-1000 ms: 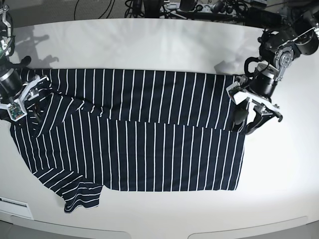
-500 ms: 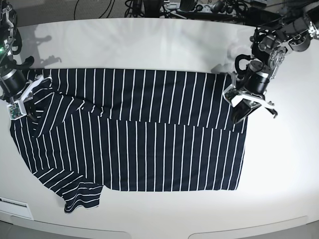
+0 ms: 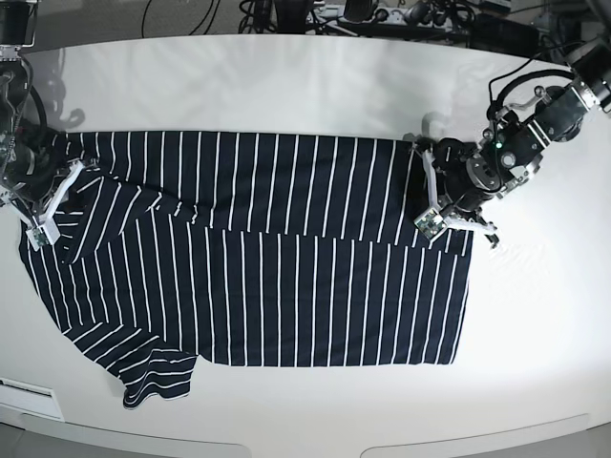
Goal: Fold the T-shirt properly
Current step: 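Lower the folded edge onto the shirt and open both grippers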
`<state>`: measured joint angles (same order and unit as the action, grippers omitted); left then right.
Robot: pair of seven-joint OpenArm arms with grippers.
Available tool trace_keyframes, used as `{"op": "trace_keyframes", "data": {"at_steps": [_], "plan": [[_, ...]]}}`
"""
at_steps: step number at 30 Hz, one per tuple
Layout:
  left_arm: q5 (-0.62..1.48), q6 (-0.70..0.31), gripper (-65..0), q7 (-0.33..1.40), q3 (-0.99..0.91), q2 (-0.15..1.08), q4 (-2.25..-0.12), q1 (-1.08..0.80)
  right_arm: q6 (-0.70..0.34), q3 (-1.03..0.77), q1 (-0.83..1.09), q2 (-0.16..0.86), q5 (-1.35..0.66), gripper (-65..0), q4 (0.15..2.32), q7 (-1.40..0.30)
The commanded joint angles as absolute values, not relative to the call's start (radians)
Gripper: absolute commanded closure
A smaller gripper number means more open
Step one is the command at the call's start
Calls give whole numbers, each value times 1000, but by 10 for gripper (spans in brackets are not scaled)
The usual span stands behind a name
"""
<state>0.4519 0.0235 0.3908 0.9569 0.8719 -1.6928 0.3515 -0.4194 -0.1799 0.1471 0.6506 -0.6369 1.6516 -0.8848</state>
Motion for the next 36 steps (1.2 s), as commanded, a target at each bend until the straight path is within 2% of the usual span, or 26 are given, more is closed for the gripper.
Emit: {"op": "trace_keyframes", "data": {"at_steps": [1,6,14,19,29,36], "plan": [[464,17,0,377,947,884,-1693,369,-419,-179,136,673,-633,0,1660,-888],[559,-101,0,456,947,866,-1617,368,-413,-133,141,673,-593,0,1659,-915],[664,-266,0,748,947,834,-1543,368,-413,-109,150,673,-599,0,1659,-1011],[694,-278,0,886,947,837,-1577,362,-422,-109,211,673,-599,0,1660,-1011],[765,-347,0,900,948,899,-1599,354,-430,-155,387,679,-598,0,1668,-999],[792,-379,0,914,948,988,-1713,286,-427,-249,535,679,-607,0,1799,-995]]}}
